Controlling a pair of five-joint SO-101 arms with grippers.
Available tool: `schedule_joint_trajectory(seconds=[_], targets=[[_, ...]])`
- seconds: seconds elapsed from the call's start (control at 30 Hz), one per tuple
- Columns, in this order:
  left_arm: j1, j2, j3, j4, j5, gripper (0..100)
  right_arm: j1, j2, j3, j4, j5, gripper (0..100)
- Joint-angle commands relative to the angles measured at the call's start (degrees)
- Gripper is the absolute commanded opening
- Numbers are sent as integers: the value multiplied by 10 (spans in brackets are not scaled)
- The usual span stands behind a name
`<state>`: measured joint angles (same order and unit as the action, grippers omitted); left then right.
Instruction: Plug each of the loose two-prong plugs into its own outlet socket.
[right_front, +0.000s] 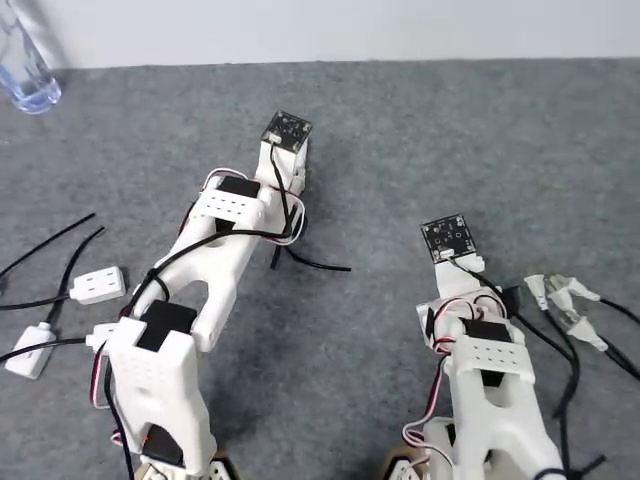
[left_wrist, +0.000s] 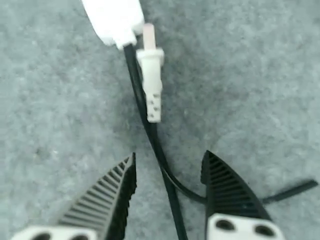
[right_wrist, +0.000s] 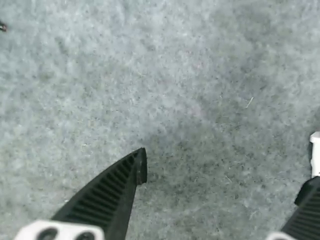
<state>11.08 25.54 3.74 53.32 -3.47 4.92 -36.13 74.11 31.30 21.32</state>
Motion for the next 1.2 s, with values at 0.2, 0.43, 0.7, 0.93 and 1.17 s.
schedule_joint_trajectory(seconds=[0.2,0.43,0.7,0.93,1.17], targets=[[13,119,-169,176,1,199,7,-14,-3,-7,-2,448],[8,244,-362,309,1,47,7,-14,-3,-7,-2,448],[70,314,-495,423,-1,13,6,-14,-3,-8,-2,448],[75,316,-492,474,-33,11,6,-14,-3,-10,-2,448],[85,193,-324,474,-199,11,8,-14,-3,-12,-2,448]])
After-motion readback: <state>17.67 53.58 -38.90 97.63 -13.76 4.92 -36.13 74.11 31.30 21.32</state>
